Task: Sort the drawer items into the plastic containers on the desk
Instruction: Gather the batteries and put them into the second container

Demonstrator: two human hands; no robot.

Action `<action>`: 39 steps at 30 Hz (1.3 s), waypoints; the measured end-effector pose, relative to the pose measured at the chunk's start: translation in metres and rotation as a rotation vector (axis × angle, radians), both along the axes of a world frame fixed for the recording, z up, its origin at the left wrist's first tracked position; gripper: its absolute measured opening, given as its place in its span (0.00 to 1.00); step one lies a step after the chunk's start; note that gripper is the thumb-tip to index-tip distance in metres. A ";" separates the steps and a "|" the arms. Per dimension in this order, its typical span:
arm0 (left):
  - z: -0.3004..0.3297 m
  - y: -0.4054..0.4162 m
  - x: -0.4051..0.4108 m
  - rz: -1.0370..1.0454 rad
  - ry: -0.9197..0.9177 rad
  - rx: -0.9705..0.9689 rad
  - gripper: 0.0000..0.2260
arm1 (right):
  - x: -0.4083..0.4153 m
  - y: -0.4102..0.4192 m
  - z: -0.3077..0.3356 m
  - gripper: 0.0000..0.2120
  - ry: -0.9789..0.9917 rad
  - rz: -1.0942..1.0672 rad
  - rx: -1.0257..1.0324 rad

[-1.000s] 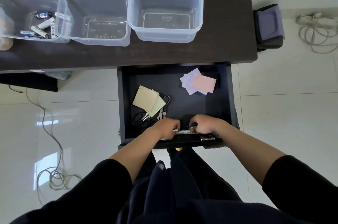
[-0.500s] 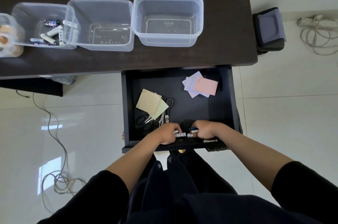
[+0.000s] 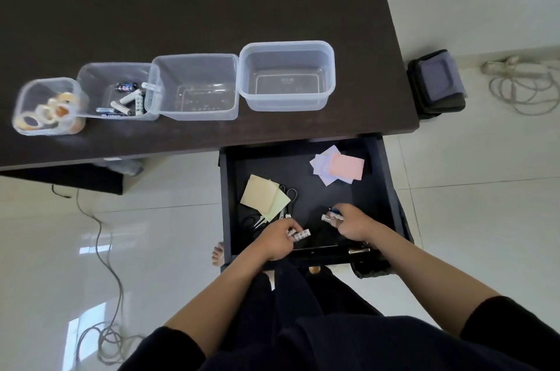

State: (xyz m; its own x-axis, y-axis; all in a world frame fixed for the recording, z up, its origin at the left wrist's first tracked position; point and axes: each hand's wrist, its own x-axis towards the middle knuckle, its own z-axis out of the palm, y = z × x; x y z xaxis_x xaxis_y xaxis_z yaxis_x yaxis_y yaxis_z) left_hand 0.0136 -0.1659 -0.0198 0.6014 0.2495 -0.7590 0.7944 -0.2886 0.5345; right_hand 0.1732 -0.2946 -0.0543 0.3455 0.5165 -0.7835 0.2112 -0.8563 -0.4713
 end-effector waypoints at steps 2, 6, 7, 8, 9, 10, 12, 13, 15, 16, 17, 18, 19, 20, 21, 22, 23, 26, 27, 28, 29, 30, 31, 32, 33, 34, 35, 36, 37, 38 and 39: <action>0.005 0.007 -0.004 0.086 -0.031 0.004 0.13 | 0.002 0.002 0.005 0.13 -0.013 -0.045 0.043; 0.017 0.031 -0.011 0.197 -0.063 -0.013 0.12 | 0.003 0.012 0.021 0.10 -0.050 -0.131 0.149; 0.020 0.039 -0.012 0.231 -0.066 -0.029 0.12 | 0.002 0.016 0.026 0.11 -0.060 -0.152 0.168; 0.024 0.046 -0.013 0.270 -0.066 -0.054 0.12 | 0.000 0.020 0.031 0.12 -0.067 -0.170 0.183; 0.027 0.054 -0.015 0.308 -0.069 -0.079 0.13 | -0.003 0.025 0.037 0.12 -0.073 -0.179 0.200; 0.031 0.061 -0.016 0.334 -0.075 -0.100 0.13 | -0.006 0.031 0.043 0.12 -0.075 -0.185 0.214; 0.040 0.076 -0.021 0.377 -0.104 -0.122 0.12 | -0.014 0.047 0.056 0.10 -0.065 -0.179 0.249; 0.045 0.084 -0.024 0.393 -0.127 -0.125 0.12 | -0.018 0.057 0.065 0.10 -0.052 -0.172 0.267; 0.058 0.103 -0.032 0.399 -0.163 -0.119 0.13 | -0.030 0.081 0.084 0.08 -0.043 -0.157 0.311; 0.063 0.111 -0.035 0.388 -0.175 -0.113 0.13 | -0.035 0.092 0.092 0.06 -0.047 -0.144 0.329; 0.067 0.119 -0.038 0.381 -0.188 -0.105 0.13 | -0.039 0.103 0.100 0.04 -0.056 -0.126 0.347; 0.073 0.132 -0.043 0.372 -0.203 -0.094 0.12 | -0.046 0.120 0.109 0.02 -0.060 -0.107 0.366; 0.079 0.146 -0.048 0.369 -0.219 -0.088 0.12 | -0.053 0.136 0.118 0.02 -0.056 -0.093 0.388; 0.085 0.160 -0.053 0.371 -0.236 -0.083 0.11 | -0.060 0.152 0.127 0.04 -0.050 -0.083 0.412; 0.091 0.173 -0.058 0.375 -0.256 -0.076 0.11 | -0.068 0.169 0.136 0.07 -0.046 -0.078 0.438; 0.098 0.187 -0.063 0.378 -0.275 -0.065 0.11 | -0.075 0.186 0.144 0.09 -0.049 -0.078 0.463; 0.105 0.201 -0.068 0.383 -0.295 -0.054 0.11 | -0.084 0.203 0.150 0.10 -0.053 -0.081 0.485; 0.126 0.243 -0.085 0.407 -0.356 -0.011 0.11 | -0.111 0.254 0.159 0.04 -0.056 -0.108 0.540; 0.132 0.257 -0.091 0.410 -0.366 0.014 0.11 | -0.119 0.271 0.159 0.02 -0.055 -0.126 0.556; 0.136 0.271 -0.096 0.411 -0.368 0.043 0.11 | -0.127 0.286 0.159 0.04 -0.053 -0.144 0.572; 0.138 0.285 -0.101 0.416 -0.367 0.067 0.11 | -0.135 0.300 0.158 0.05 -0.055 -0.160 0.584; 0.140 0.298 -0.105 0.425 -0.364 0.084 0.11 | -0.142 0.313 0.159 0.07 -0.056 -0.175 0.593; 0.140 0.310 -0.109 0.428 -0.360 0.100 0.11 | -0.149 0.325 0.159 0.09 -0.056 -0.195 0.600; 0.140 0.321 -0.113 0.429 -0.355 0.117 0.11 | -0.154 0.336 0.160 0.11 -0.059 -0.212 0.603; 0.140 0.331 -0.115 0.430 -0.348 0.136 0.11 | -0.159 0.346 0.160 0.11 -0.070 -0.223 0.599; 0.141 0.340 -0.118 0.435 -0.343 0.154 0.11 | -0.162 0.355 0.160 0.10 -0.083 -0.225 0.594; 0.141 0.349 -0.119 0.436 -0.342 0.175 0.11 | -0.165 0.364 0.159 0.08 -0.096 -0.224 0.581; 0.142 0.357 -0.121 0.432 -0.344 0.197 0.11 | -0.167 0.372 0.160 0.07 -0.114 -0.216 0.569; 0.142 0.365 -0.121 0.428 -0.344 0.219 0.11 | -0.168 0.380 0.160 0.08 -0.137 -0.204 0.557; 0.143 0.372 -0.122 0.428 -0.350 0.236 0.11 | -0.168 0.387 0.161 0.10 -0.165 -0.191 0.550; 0.142 0.380 -0.123 0.432 -0.356 0.252 0.11 | -0.169 0.395 0.162 0.12 -0.190 -0.184 0.539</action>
State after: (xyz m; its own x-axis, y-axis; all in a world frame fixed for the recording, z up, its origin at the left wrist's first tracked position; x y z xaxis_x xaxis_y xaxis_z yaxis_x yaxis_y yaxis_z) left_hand -0.1091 0.2144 0.1223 0.6118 0.6727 -0.4161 0.6531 -0.1327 0.7456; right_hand 0.0043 0.1006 0.1075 0.5750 0.7423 -0.3440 0.2052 -0.5379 -0.8177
